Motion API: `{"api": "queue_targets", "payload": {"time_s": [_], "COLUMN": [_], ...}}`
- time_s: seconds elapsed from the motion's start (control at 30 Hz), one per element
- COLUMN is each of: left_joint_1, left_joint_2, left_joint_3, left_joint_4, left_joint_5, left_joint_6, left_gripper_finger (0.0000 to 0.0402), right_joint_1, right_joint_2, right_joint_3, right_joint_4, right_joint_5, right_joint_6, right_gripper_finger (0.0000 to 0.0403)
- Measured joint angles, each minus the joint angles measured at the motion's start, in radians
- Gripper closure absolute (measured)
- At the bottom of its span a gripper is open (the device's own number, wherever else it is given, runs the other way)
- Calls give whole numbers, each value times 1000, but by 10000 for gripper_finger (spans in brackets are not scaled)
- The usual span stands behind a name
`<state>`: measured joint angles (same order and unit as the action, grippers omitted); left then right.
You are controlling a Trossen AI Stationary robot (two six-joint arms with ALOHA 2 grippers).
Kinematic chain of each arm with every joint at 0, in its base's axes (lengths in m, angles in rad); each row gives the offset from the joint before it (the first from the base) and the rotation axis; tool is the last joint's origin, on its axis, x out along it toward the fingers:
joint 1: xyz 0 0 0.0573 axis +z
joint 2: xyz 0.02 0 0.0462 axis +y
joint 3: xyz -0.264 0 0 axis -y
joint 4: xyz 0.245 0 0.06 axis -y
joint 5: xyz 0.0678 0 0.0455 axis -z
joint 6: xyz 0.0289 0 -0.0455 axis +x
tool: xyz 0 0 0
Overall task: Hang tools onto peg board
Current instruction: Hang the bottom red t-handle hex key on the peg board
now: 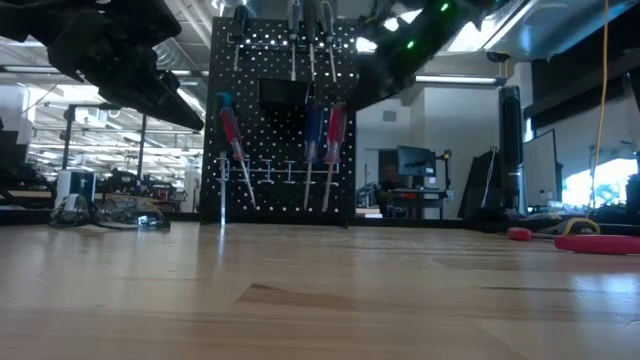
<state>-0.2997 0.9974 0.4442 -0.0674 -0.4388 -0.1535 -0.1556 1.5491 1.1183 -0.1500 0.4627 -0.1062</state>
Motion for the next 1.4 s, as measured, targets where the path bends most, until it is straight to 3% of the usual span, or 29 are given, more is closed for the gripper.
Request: {"api": "queue_targets", "payload": {"time_s": [0.3,0.57,0.77,1.0,1.4], "left_joint_1": [2,-2,-18,-36,-34], "left_joint_2": [0,0,50,211,264], "left_joint_3": [0,0,0,0,0], "left_joint_4": [6,52,103,211,217], "left_joint_5": [0,9,9,36,80], "left_joint_6": [1,-29,-124,-96,-52], "left_gripper_finger": [266,266,266,266,266], "right_joint_1": [213,425,617,767,771], "right_joint_2": [-59,-67,-151,-191,-68], "right_joint_3": [-3,-151,-198,-198,-224], "right_joint_4": [-301,-315,-483,-727,-816], "right_joint_5": [-3,25,25,14,-228], "right_joint_6": [231,447,731,1126,1099], "right_gripper_finger": [182,182,182,182,182]}}
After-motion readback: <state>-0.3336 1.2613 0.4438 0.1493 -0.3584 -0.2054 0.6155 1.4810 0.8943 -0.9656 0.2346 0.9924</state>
